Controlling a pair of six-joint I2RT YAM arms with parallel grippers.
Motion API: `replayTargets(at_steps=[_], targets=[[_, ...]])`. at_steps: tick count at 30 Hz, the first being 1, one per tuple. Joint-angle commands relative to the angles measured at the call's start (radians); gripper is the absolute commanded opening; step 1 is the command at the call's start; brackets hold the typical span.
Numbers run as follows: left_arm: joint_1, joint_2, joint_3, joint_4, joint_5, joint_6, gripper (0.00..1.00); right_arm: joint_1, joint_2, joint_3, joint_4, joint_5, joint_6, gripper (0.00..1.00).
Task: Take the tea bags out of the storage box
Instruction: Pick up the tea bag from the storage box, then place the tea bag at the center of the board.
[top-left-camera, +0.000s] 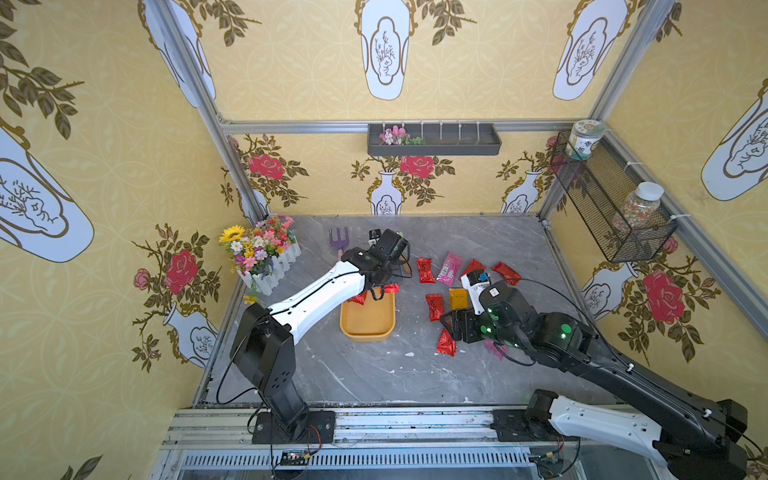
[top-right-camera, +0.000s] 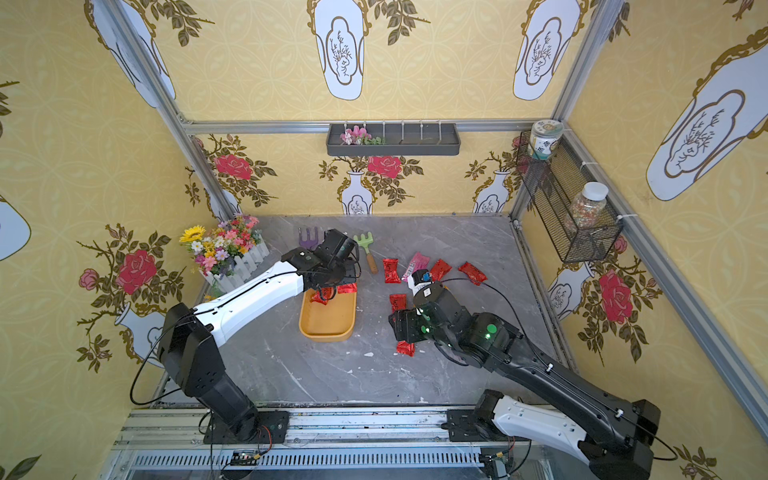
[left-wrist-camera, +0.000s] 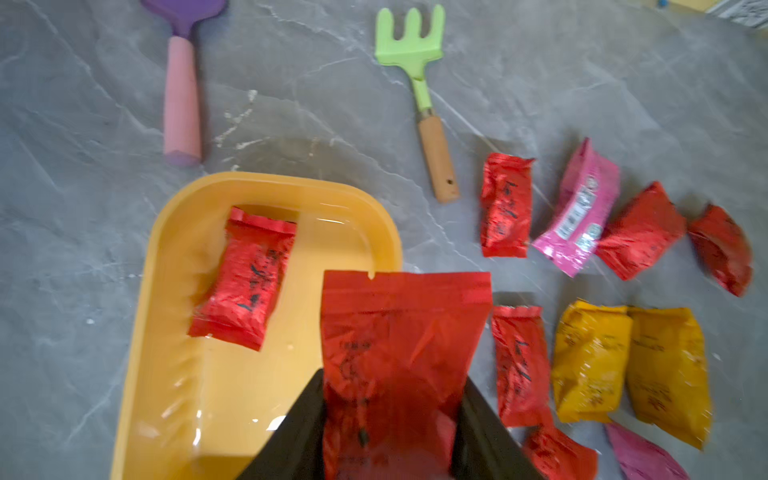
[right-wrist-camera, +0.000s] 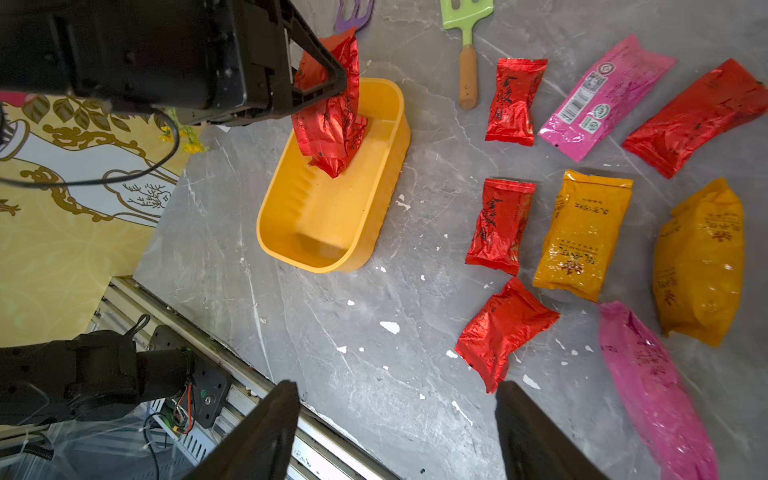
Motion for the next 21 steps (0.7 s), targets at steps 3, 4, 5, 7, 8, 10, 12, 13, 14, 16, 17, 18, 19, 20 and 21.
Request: replayTargets(at_steps=[3, 4, 5, 7, 8, 10, 12, 13, 14, 16, 17, 18, 19, 20, 21], targets=[[-0.135, 0.009, -0.005, -0.028, 0.017, -0.103, 0.49, -0.002, -0.060, -0.001, -0.057, 0.042, 0.006, 0.79], [-0.166, 0.012, -0.014, -0.013, 0.020, -0.142, 0.49, -0.003, -0.072, -0.004, -0.065, 0.044, 0.008, 0.79], [-0.192, 0.017, -0.023, 0.001, 0.025, -0.162, 0.49, -0.002, -0.084, -0.007, -0.075, 0.047, 0.012, 0.79], [-0.231, 0.028, -0.049, 0.030, 0.031, -0.201, 0.49, -0.002, -0.106, -0.014, -0.095, 0.052, 0.018, 0.78], [-0.248, 0.035, -0.067, 0.048, 0.034, -0.220, 0.49, -0.002, -0.116, -0.020, -0.105, 0.054, 0.023, 0.78], [-0.271, 0.051, -0.101, 0.084, 0.051, -0.250, 0.49, -0.002, -0.141, -0.034, -0.122, 0.056, 0.032, 0.78], [-0.294, 0.070, -0.126, 0.117, 0.062, -0.273, 0.49, -0.002, -0.163, -0.050, -0.134, 0.056, 0.040, 0.78], [-0.305, 0.086, -0.131, 0.124, 0.064, -0.284, 0.49, -0.002, -0.173, -0.058, -0.139, 0.056, 0.045, 0.78], [-0.317, 0.102, -0.133, 0.131, 0.066, -0.291, 0.49, -0.002, -0.183, -0.064, -0.145, 0.057, 0.048, 0.78], [-0.336, 0.134, -0.130, 0.135, 0.067, -0.302, 0.49, -0.002, -0.195, -0.069, -0.155, 0.058, 0.053, 0.78], [-0.344, 0.151, -0.131, 0.137, 0.067, -0.308, 0.49, -0.002, -0.200, -0.072, -0.160, 0.059, 0.055, 0.78], [-0.348, 0.163, -0.130, 0.137, 0.068, -0.312, 0.49, -0.002, -0.205, -0.072, -0.163, 0.060, 0.056, 0.79], [-0.354, 0.176, -0.133, 0.144, 0.069, -0.316, 0.49, -0.002, -0.210, -0.075, -0.167, 0.063, 0.057, 0.78], [-0.356, 0.187, -0.135, 0.147, 0.070, -0.319, 0.50, -0.002, -0.213, -0.074, -0.168, 0.065, 0.056, 0.78], [-0.357, 0.197, -0.138, 0.150, 0.073, -0.321, 0.49, -0.002, -0.216, -0.076, -0.170, 0.067, 0.056, 0.78]])
